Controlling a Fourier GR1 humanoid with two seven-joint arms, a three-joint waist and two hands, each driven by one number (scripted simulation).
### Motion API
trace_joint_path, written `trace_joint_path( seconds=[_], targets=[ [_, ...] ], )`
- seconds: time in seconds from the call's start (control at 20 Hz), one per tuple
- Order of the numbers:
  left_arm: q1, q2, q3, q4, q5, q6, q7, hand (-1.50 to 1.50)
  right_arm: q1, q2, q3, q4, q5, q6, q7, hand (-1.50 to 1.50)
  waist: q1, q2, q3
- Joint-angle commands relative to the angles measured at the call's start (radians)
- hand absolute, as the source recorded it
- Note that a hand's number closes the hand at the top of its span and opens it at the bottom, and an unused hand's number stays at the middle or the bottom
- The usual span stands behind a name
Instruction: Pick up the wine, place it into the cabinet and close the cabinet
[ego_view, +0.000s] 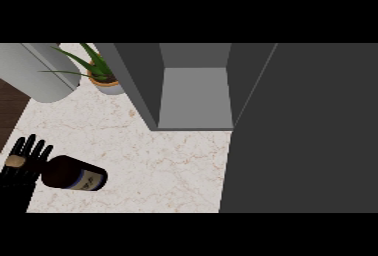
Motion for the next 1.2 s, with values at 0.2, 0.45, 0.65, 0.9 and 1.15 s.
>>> trace_joint_path(
  seconds=[0.2, 0.45, 0.65, 0.9, 1.15],
  targets=[
    [-0.053, -0.01, -0.027, 0.139, -0.091, 0.014, -0.111, -1.5, 0.057, 0.012, 0.017, -0.166, -0.053, -0.002, 0.073, -1.5, 0.0, 0.0, 0.0],
    [-0.05, 0.011, -0.039, 0.121, -0.089, 0.008, -0.105, -1.5, -0.005, 0.02, 0.03, -0.11, -0.014, -0.01, 0.063, -1.5, 0.005, 0.0, 0.0],
    [-0.114, 0.067, -0.002, 0.324, -0.107, -0.032, -0.215, -1.5, 0.066, -0.001, -0.05, -0.124, -0.104, 0.039, 0.018, -1.5, -0.001, 0.001, 0.0],
    [-0.149, 0.056, -0.037, 0.42, -0.157, -0.029, -0.273, -1.5, -0.013, 0.025, 0.018, -0.153, -0.033, -0.011, 0.098, -1.5, -0.003, 0.001, -0.001],
    [-0.14, 0.034, -0.061, 0.413, -0.161, -0.015, -0.297, -1.5, 0.02, 0.024, -0.006, -0.103, -0.053, 0.019, 0.025, -1.5, 0.001, 0.001, 0.0]
  ],
)
